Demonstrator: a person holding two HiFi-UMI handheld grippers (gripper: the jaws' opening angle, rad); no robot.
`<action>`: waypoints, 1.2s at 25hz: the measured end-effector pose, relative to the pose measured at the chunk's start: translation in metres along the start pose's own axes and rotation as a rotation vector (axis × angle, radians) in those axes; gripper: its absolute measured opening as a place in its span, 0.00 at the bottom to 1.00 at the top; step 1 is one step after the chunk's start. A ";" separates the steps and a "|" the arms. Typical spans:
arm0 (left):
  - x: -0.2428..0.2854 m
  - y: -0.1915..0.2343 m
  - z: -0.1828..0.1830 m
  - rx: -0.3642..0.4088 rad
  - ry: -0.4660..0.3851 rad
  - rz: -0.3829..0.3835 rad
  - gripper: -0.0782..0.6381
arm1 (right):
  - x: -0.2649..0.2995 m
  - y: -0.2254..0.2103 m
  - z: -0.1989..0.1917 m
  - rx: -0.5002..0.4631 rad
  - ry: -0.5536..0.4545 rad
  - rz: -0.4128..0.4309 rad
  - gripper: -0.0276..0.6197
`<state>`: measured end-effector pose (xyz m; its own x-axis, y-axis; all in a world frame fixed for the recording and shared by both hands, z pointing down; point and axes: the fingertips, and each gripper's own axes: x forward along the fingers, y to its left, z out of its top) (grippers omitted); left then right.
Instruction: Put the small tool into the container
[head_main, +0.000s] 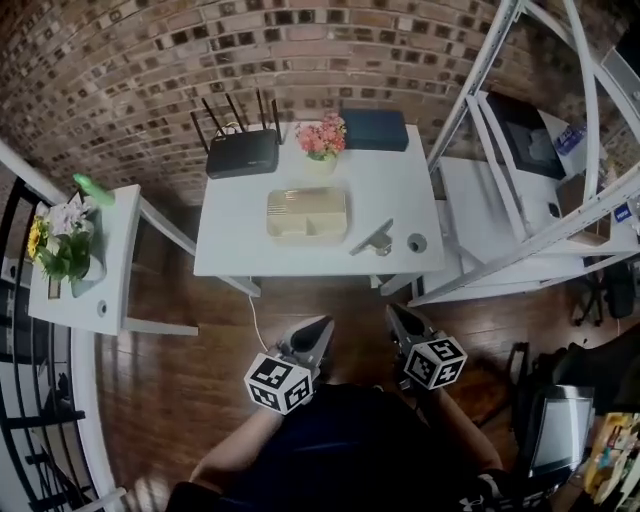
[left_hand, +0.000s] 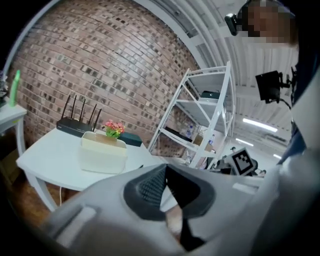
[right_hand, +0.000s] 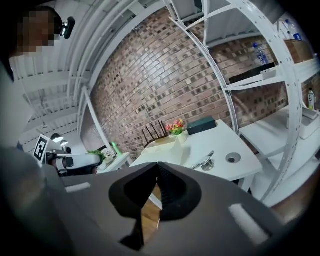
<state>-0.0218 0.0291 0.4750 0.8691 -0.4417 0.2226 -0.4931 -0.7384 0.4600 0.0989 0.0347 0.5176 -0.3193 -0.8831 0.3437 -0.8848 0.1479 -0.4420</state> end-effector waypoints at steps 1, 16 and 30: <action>-0.001 0.010 0.004 -0.012 0.002 -0.008 0.11 | 0.010 0.004 0.000 0.002 0.009 -0.010 0.06; 0.008 0.090 0.029 -0.079 -0.018 0.070 0.12 | 0.091 0.002 0.005 0.066 0.060 0.051 0.06; 0.018 0.087 0.043 -0.063 -0.049 0.257 0.23 | 0.137 -0.168 -0.013 0.669 0.046 0.026 0.24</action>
<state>-0.0509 -0.0645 0.4820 0.7123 -0.6357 0.2977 -0.6923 -0.5665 0.4469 0.1990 -0.1058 0.6496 -0.3650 -0.8610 0.3543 -0.4800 -0.1521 -0.8640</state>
